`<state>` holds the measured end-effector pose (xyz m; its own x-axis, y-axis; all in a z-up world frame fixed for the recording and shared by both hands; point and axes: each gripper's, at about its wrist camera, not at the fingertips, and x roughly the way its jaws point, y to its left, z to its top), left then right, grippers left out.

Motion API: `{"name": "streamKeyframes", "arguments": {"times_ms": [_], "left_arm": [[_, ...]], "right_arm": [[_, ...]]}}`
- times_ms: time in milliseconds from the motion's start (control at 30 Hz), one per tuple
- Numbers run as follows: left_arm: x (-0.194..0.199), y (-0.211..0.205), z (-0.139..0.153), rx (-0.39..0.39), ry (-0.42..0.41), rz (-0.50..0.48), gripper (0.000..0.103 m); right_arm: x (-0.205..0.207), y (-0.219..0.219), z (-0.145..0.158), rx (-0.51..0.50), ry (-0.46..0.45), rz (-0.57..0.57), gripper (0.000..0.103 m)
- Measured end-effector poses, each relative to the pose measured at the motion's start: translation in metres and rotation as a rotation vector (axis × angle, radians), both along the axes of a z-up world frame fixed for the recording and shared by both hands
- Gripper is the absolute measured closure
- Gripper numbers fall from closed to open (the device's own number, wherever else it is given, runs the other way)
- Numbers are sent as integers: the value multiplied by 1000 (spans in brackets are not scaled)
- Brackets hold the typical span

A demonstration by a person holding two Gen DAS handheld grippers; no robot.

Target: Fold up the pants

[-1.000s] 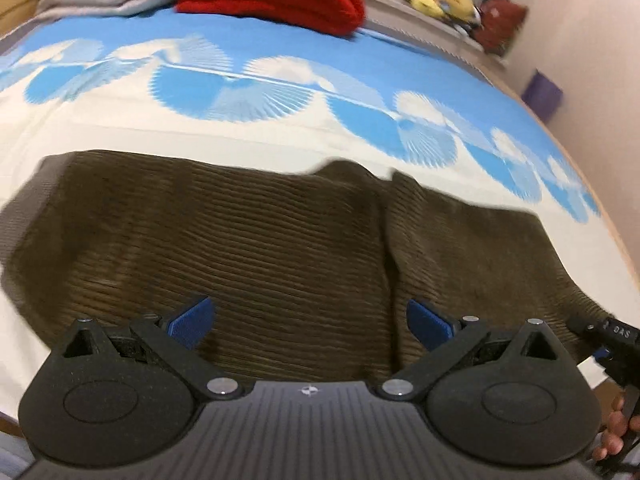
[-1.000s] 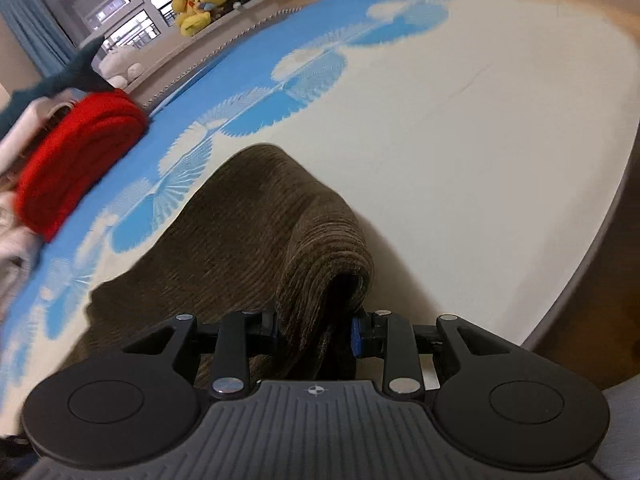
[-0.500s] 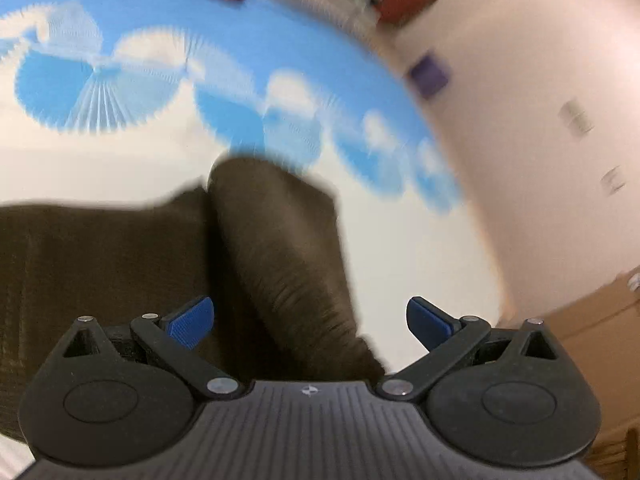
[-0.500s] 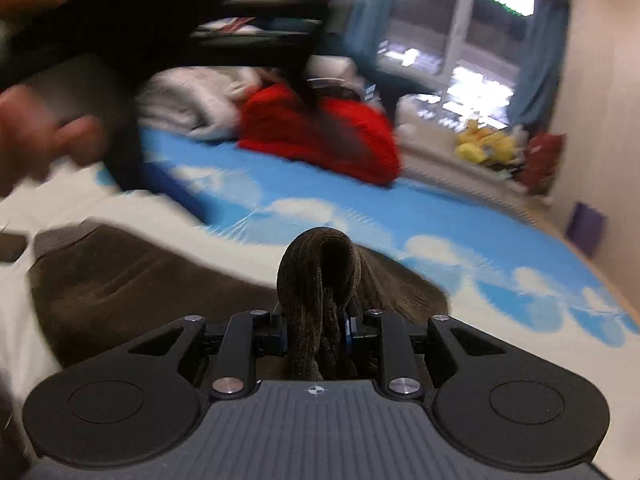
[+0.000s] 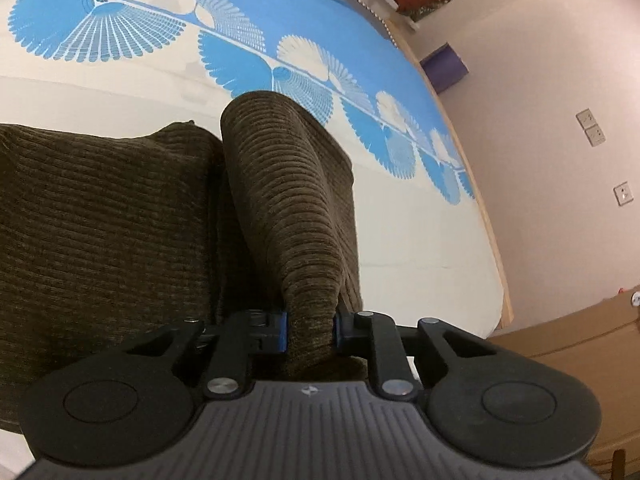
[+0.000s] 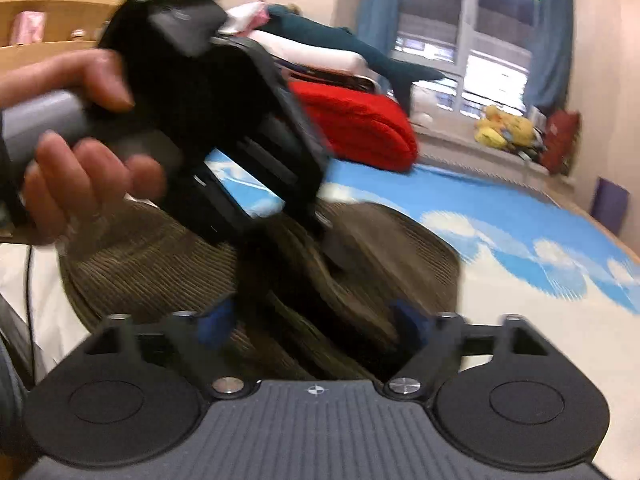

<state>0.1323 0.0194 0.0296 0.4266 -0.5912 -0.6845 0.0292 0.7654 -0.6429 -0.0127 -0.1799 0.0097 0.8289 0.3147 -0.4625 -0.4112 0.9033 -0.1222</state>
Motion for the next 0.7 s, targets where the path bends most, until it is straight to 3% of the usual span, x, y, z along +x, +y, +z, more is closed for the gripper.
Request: {"name": "streamKeyframes", "arguments": {"times_ms": [67,200,233,333,400,467,567,633,700], "left_arm": [[-6,-3,8,5,-19,0,82],[-7,-3,38,1,-99,-6,83],[-8,5,49,-3,-131,8,84],[-21,55,85,-33,-218,98,84],[-42,101,96,-43,-258,155,84],[-74,156,83,-27,-262,244,83],[-110,226,19,31,-130,364,83],[-123,254,-30,111,-22,413,84],[-127,262,-49,86,-7,406,83]], "right_arm": [[1,-1,-11,-36,21,-31,13],[-2,20,-36,-214,-64,-84,13],[2,23,-35,-214,-53,-117,15],[20,30,-23,-65,-4,-258,15],[28,46,-18,-18,-3,-259,15],[30,68,-22,-10,15,-182,15],[22,101,-46,-106,24,-80,15],[20,111,-65,-161,51,-51,16],[19,113,-71,-137,52,-39,17]]}}
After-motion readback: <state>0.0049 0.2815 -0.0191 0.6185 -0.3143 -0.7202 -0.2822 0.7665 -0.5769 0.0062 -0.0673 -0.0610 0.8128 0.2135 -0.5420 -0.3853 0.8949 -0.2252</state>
